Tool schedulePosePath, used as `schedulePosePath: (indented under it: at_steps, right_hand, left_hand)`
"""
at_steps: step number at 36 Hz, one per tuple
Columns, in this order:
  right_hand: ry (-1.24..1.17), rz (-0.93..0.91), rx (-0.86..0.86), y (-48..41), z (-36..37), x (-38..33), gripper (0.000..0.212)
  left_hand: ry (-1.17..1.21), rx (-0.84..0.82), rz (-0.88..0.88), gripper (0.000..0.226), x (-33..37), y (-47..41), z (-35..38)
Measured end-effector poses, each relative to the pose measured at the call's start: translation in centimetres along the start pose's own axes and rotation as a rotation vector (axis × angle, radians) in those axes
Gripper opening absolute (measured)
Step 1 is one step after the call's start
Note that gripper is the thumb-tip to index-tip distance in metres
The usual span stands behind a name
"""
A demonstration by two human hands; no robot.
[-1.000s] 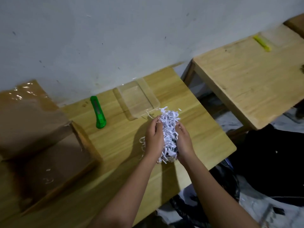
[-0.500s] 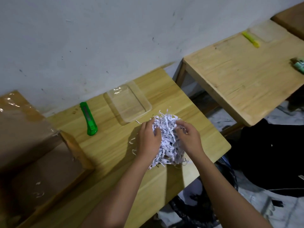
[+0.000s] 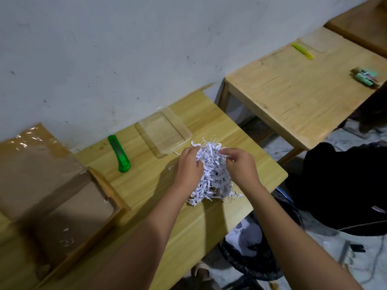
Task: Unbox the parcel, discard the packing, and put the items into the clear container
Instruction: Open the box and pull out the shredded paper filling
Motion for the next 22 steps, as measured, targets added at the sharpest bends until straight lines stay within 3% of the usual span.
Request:
schedulePosePath:
  at_steps: [4,8,13,22]
  right_hand:
    - [0.02,-0.025,0.052,0.9,0.1,-0.1,0.051]
    - [0.027,0.042,0.082,1.7,0.4,0.4,0.048]
    - [0.043,0.027,0.076,2.9,1.6,0.6,0.027]
    - [0.066,-0.08,0.054,4.4,2.8,-1.2,0.024]
  left_hand:
    - [0.019,-0.027,0.023,0.057,-0.5,0.8,0.1]
    - [0.042,-0.026,0.03,0.065,-1.7,1.7,0.5]
    - [0.058,-0.016,0.008,0.055,-2.9,2.6,0.4]
    - [0.019,0.007,0.006,0.042,-3.8,4.2,-2.1]
Point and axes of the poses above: each hand's wrist, its own y-axis away from the middle knuckle, its own z-axis out of the palm, x = y × z, the point moved 4 cm from there along -y, towards the middle knuckle, and after that the axes turned 9 degrees about -y, right-handed, at the moved point
